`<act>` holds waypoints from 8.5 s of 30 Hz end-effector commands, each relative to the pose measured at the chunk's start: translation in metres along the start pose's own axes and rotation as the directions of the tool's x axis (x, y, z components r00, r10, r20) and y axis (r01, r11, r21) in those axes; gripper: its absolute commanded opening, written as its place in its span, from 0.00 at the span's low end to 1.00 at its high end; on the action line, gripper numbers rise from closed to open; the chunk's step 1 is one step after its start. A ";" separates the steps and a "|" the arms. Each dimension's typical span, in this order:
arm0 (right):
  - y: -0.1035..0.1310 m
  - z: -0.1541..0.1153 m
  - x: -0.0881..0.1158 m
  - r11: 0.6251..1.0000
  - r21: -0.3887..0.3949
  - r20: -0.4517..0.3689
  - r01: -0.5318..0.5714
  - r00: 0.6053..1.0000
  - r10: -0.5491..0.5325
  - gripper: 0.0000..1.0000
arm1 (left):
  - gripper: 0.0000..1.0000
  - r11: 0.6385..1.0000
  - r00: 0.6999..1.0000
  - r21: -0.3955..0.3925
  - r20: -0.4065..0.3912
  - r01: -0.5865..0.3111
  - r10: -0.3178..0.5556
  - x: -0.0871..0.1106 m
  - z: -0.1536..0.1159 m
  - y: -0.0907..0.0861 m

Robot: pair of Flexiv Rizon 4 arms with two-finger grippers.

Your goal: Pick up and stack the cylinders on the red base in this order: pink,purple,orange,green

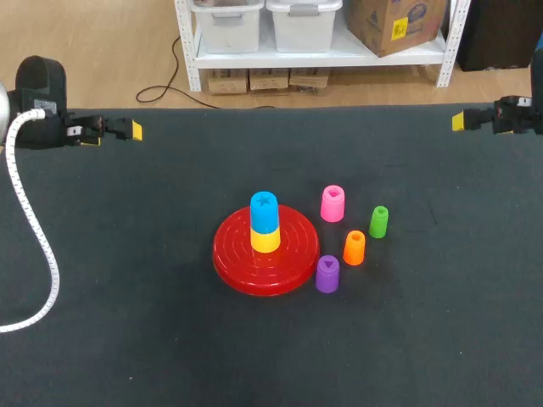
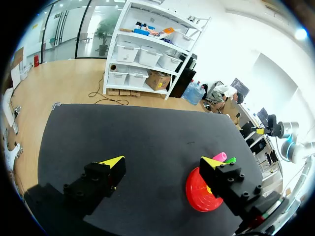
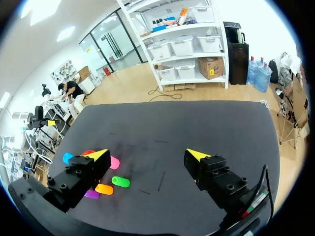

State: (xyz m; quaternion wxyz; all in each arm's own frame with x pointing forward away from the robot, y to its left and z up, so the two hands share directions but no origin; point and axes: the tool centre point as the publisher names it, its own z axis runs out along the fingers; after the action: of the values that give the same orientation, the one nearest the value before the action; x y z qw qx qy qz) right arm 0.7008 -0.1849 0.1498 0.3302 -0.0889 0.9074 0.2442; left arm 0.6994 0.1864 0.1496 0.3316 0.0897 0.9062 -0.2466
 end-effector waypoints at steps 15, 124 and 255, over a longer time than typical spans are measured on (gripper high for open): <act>0.000 0.000 0.000 1.000 0.001 0.000 0.000 1.000 0.000 1.00 | 1.00 1.000 1.000 -0.006 -0.004 0.001 -0.001 -0.001 0.000 -0.001; 0.000 0.000 0.000 1.000 0.001 0.000 0.000 1.000 0.000 1.00 | 1.00 0.455 0.641 0.627 0.094 -0.632 0.761 0.083 -0.025 -0.084; 0.129 0.153 0.084 0.863 0.054 -0.711 0.503 0.626 -0.321 0.00 | 1.00 0.455 0.641 0.627 0.094 -0.632 0.761 0.083 -0.025 -0.084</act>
State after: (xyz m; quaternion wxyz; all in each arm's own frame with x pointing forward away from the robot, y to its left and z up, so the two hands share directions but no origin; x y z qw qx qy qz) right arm 0.6845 0.0066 0.0359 0.0235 -0.3366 0.9413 -0.0055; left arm 0.5941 0.1258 0.1456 0.2622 0.5794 0.6860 -0.3535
